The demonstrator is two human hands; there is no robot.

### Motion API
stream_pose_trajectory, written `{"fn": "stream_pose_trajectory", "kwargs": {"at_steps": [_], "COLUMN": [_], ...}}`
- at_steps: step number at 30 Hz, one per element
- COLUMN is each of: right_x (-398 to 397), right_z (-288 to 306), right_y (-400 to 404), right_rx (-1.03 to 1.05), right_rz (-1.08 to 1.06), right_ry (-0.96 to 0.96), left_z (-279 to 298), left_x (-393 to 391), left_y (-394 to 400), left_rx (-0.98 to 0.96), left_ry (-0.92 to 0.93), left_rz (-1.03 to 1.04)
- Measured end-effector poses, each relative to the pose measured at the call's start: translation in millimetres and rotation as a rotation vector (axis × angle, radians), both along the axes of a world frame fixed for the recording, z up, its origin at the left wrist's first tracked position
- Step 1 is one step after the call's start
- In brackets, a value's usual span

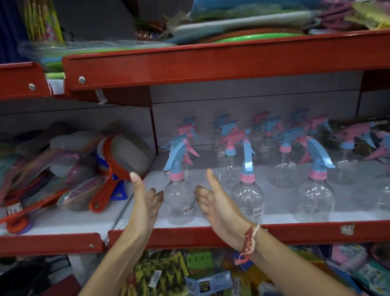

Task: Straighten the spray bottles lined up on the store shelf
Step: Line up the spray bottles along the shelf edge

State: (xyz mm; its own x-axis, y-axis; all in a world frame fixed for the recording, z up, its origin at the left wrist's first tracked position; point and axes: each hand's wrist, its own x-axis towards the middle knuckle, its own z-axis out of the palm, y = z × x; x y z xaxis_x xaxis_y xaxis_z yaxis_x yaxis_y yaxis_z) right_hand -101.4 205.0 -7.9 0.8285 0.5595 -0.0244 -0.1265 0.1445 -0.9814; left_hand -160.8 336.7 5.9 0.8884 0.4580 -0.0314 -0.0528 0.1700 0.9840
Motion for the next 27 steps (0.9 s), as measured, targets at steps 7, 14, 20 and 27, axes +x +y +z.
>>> {"fn": "stream_pose_trajectory", "kwargs": {"at_steps": [7, 14, 20, 27], "right_x": [-13.2, -5.4, -5.6, -18.3], "right_z": [-2.4, 4.6, 6.9, 3.3], "right_y": [-14.1, 2.9, 18.2, 11.5], "right_rx": [0.006, 0.023, -0.005, -0.049], "right_rz": [0.043, -0.038, 0.028, 0.031], "right_ry": [0.026, -0.037, -0.019, -0.002], "left_z": [-2.3, 0.1, 7.2, 1.1], "left_x": [-23.1, -25.9, -27.4, -18.9], "left_y": [-2.0, -12.0, -32.3, -9.7], "left_rx": [0.011, 0.016, 0.089, 0.054], "left_ry": [0.017, -0.003, 0.047, 0.089], "left_rz": [-0.046, -0.021, -0.082, -0.064]}}
